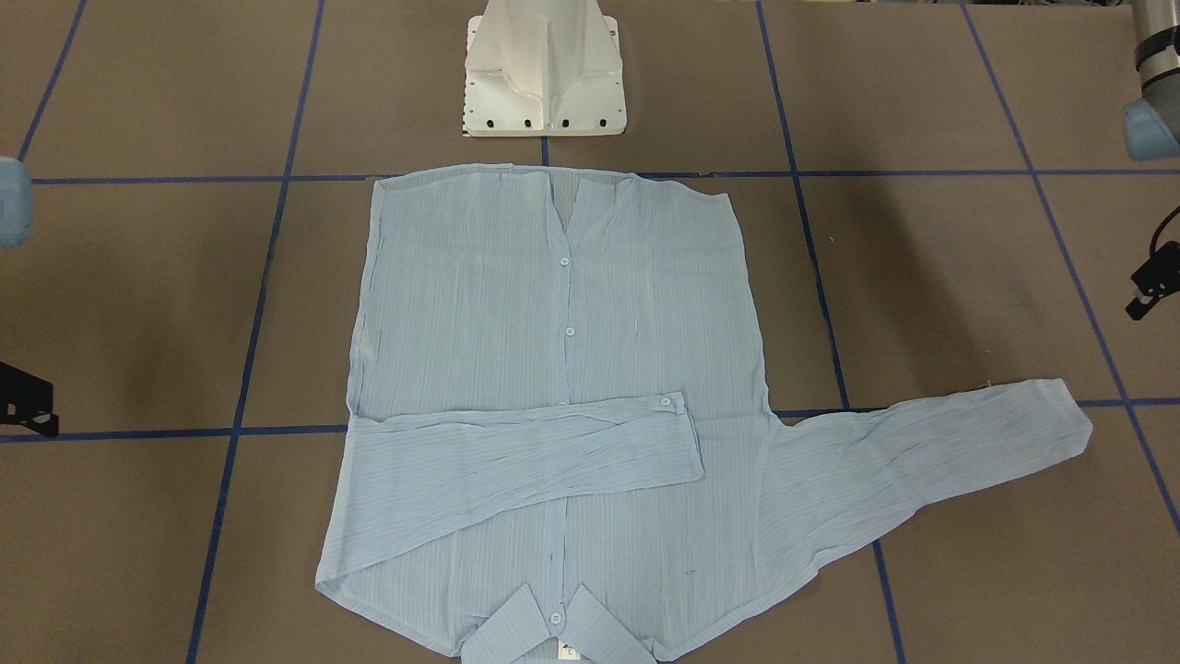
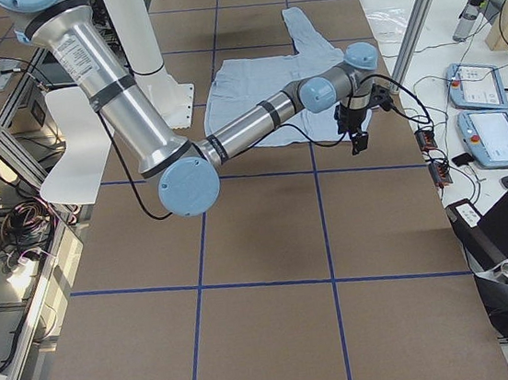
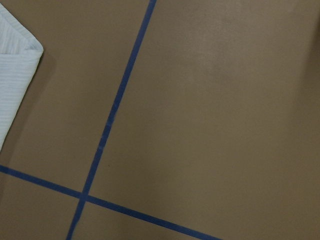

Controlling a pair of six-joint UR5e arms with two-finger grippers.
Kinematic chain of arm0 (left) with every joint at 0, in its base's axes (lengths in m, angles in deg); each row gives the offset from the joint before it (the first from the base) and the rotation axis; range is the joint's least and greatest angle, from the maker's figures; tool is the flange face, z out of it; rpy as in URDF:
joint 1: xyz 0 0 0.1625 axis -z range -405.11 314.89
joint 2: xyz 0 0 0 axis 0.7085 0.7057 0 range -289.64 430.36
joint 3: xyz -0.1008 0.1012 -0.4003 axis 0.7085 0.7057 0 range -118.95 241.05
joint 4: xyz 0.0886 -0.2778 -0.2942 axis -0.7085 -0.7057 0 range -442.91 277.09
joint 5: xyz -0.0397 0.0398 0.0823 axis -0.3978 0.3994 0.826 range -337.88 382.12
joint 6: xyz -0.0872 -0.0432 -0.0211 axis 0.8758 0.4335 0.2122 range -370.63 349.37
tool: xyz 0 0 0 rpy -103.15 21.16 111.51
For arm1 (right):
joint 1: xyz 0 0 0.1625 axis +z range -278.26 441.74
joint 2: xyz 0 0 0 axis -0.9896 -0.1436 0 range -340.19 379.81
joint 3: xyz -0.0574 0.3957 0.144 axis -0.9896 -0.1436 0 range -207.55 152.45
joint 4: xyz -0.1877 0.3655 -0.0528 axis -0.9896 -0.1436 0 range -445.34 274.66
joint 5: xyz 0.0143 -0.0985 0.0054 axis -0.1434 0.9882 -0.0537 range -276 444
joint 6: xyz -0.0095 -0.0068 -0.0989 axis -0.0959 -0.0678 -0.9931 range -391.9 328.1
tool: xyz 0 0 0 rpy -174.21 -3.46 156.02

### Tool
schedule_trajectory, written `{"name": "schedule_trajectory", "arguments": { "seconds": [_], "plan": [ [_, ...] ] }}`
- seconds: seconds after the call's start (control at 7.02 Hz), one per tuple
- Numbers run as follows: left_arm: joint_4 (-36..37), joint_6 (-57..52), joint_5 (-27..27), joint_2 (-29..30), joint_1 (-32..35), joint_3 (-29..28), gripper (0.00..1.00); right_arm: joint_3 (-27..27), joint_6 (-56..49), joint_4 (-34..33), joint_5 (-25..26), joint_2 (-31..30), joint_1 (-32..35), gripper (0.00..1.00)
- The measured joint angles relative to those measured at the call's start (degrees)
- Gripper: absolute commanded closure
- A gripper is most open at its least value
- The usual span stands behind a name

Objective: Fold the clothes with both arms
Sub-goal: 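Release the sleeve and raise the right gripper away from the shirt, then grasp the cuff of the sleeve nearest the left gripper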

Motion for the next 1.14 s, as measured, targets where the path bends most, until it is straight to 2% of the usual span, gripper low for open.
{"name": "schedule_trajectory", "arguments": {
  "seconds": [0.29,0.57,0.86,1.14],
  "plan": [
    [-2.01,2.86,0.94,5.54,-2.03,-6.90,0.17,0.40,-1.38,0.01,-0.52,-1.66,1.14,0.00],
    [-3.41,3.95,1.07,9.26,-4.93,-11.25,0.17,0.45,-1.51,0.07,-0.48,-2.03,1.26,0.00],
    [-3.88,3.94,1.09,10.88,-7.20,-13.22,0.28,0.46,-1.53,0.07,-0.49,-2.17,1.32,0.00],
    [-3.94,3.80,1.11,11.33,-8.75,-13.90,0.32,0.46,-1.53,0.08,-0.53,-2.35,1.40,0.00]
  ]
}}
